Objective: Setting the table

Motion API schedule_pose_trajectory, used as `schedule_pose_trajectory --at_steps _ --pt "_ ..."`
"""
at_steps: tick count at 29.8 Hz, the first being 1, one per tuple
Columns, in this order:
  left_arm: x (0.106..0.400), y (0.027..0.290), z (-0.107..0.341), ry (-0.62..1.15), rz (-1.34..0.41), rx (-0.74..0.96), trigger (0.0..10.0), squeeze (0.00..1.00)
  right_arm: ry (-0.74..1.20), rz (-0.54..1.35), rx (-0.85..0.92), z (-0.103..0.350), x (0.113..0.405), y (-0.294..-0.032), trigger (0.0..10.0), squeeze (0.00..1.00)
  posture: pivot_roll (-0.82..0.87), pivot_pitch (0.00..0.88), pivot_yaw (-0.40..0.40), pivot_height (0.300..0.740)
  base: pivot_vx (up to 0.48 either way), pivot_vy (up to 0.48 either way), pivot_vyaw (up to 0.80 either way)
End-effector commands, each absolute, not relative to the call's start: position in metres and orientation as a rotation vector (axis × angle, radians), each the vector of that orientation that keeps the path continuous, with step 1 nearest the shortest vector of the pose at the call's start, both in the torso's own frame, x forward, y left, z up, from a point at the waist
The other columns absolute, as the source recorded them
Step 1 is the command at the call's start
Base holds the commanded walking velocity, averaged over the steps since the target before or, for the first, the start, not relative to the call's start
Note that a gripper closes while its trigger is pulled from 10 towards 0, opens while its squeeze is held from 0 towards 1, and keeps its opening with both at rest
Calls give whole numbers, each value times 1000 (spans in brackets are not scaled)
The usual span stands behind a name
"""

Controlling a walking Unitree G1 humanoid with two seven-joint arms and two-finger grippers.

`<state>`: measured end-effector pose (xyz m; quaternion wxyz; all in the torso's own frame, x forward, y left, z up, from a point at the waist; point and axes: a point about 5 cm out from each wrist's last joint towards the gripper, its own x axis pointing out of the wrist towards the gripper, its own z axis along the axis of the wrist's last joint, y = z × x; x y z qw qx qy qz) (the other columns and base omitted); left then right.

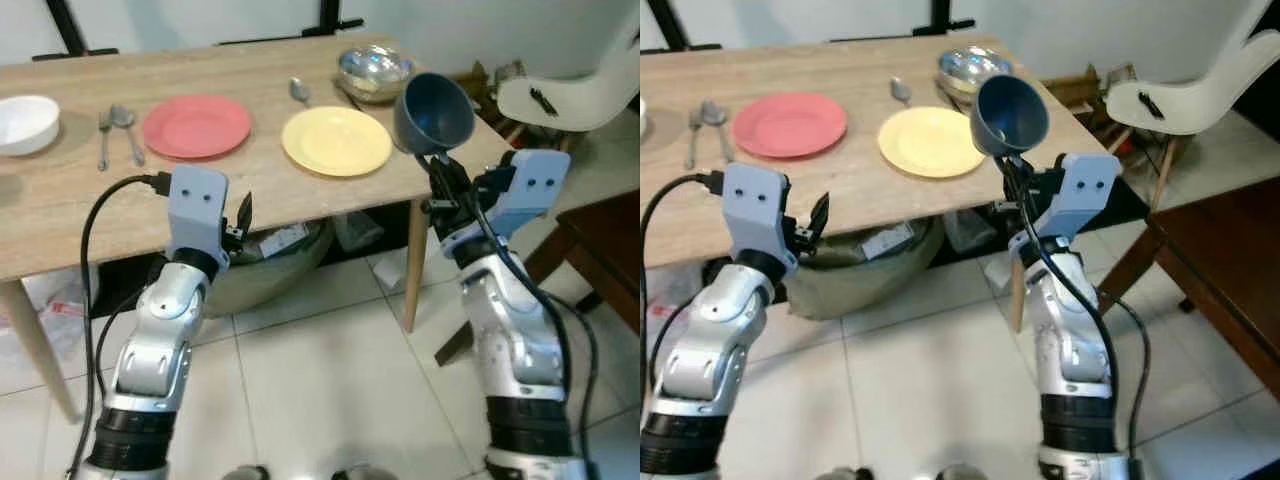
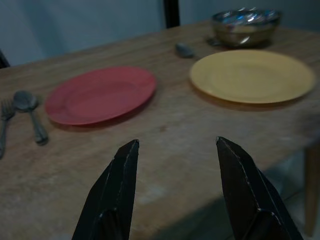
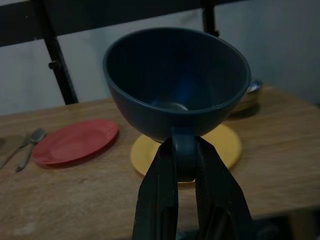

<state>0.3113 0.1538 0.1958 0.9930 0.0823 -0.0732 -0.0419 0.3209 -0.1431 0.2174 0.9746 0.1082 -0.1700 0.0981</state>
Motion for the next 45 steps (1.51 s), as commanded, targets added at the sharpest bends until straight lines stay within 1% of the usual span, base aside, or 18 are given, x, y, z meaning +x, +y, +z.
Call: schedule_pose_trajectory --at_steps 1,9,13,14,15,18,27,33,34,36,40,44,45 --pt "311 151 193 -135 -94 171 10000 227 -343 156 222 216 321 -155 10000 0 -110 57 29 740 480 0 0" --pt "312 150 193 -136 -95 174 10000 231 -341 146 212 216 323 -157 10000 0 -110 57 29 740 480 0 0" --pt "311 150 193 -141 -97 184 10000 227 -333 143 177 214 323 -157 10000 0 -110 57 29 740 480 0 0" --pt "311 150 193 -145 -101 190 10000 231 -306 142 79 209 324 -157 10000 0 -110 57 29 740 480 0 0" --pt "311 150 193 -145 -101 190 10000 231 -306 142 79 209 324 -157 10000 0 -110 57 29 740 480 0 0" --pt "311 150 194 -150 -104 193 10000 235 -282 150 -8 204 325 -158 10000 0 -111 58 26 740 480 0 0" --pt "312 150 196 -159 -108 195 10000 231 -270 179 -33 205 329 -156 10000 0 -110 60 25 740 480 0 0" --pt "311 150 195 -153 -111 199 10000 208 -240 275 -47 204 334 -146 10000 0 -110 60 25 740 446 0 0" --pt "311 150 195 -155 -114 201 10000 188 -239 283 -50 204 335 -145 10000 0 -110 60 25 740 292 0 0" --pt "310 151 196 -156 -121 200 10000 184 -236 304 -55 205 337 -141 10000 0 -97 65 25 740 0 0 0" --pt "309 160 201 -158 -127 188 10000 157 -214 349 -66 204 344 -128 10000 0 -90 66 25 740 0 0 0" --pt "309 169 208 -170 -126 189 10000 161 -196 368 -80 201 347 -120 10000 0 -77 70 23 740 0 0 0" --pt "309 177 214 -176 -128 195 10000 165 -189 375 -81 199 349 -115 10000 0 -33 77 16 740 0 0 0"
